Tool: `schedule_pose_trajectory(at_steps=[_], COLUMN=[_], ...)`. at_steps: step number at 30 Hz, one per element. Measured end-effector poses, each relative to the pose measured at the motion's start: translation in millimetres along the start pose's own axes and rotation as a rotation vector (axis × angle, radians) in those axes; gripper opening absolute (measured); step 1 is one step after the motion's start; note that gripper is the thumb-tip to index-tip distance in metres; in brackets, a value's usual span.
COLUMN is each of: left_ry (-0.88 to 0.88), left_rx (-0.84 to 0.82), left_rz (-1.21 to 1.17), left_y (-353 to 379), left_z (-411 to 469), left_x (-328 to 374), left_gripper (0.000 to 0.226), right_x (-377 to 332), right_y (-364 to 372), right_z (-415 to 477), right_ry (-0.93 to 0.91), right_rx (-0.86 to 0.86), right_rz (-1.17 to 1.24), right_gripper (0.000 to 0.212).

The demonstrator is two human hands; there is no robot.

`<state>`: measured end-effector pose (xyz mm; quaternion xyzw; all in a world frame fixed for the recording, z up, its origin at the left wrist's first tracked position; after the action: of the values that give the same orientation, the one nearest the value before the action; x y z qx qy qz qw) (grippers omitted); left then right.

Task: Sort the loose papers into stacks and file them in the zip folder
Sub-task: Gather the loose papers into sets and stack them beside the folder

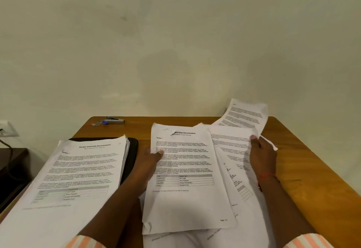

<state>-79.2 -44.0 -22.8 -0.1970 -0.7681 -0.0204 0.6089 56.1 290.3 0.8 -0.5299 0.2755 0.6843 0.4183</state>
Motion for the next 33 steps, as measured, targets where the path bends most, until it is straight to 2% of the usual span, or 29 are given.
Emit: schedule_pose_trajectory(at_steps=[3,8,10,15,18,21,23,26,28,31,33], left_ry=[-0.001,-0.015,-0.017,-0.008,-0.006,0.003,0.007,0.010,0.010,0.005,0.010], left_rx=[-0.001,0.006,0.010,0.010,0.008,0.010,0.009,0.007,0.001,-0.011,-0.016], left_rz=[0.009,0.001,0.007,-0.004,-0.004,-0.006,-0.023,-0.020,-0.024,-0.030,-0.031], left_y=[0.3,0.9,0.7,0.8,0.8,0.5,0.9,0.5,-0.1,0.2,0.7], left_z=[0.4,0.3,1.2,0.2,-0.6,-2.1,-4.6,-5.2,-5.6,-5.3,-6.1], left_x=[0.2,1.2,-0.1,-0.4,-0.5,1.3,3.4,4.7,5.0,5.3,5.8], left_gripper=[0.021,0.021,0.022,0.021,0.022,0.019,0.014,0.016,0.019,0.016,0.015], right_x=[8.0,19.9,21.4,22.9,18.1,13.8,6.7,-7.0,-11.0,-0.3,6.1], right_y=[-8.2,-18.7,-15.6,2.6,-4.5,-20.5,-33.4,-53.8,-64.1,-69.9,-63.7], right_z=[7.0,7.1,5.1,0.9,3.4,9.5,11.0,7.7,5.6,8.9,7.5], right_ry=[0.066,0.094,0.112,0.159,0.109,0.044,-0.070,-0.217,-0.223,-0.126,0.003], right_rx=[0.065,0.070,0.046,-0.085,0.026,0.165,0.307,0.581,0.704,0.751,0.700], right_rz=[0.025,-0.199,-0.205,-0.042,-0.019,-0.190,-0.218,0.007,0.256,0.674,0.742], right_gripper=[0.019,0.007,0.013,0.042,0.034,0.033,0.036,0.055,0.050,0.036,0.040])
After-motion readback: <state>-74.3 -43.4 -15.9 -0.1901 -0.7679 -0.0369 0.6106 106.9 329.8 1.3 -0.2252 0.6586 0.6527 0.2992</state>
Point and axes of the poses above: each hand's wrist, its own z-axis towards the middle knuckle, its own y-axis out of the palm, x = y × z, the point moved 5 cm from there along z, towards the middle knuckle, and after that the axes turned 11 degrees about z, right-handed, at the moved point
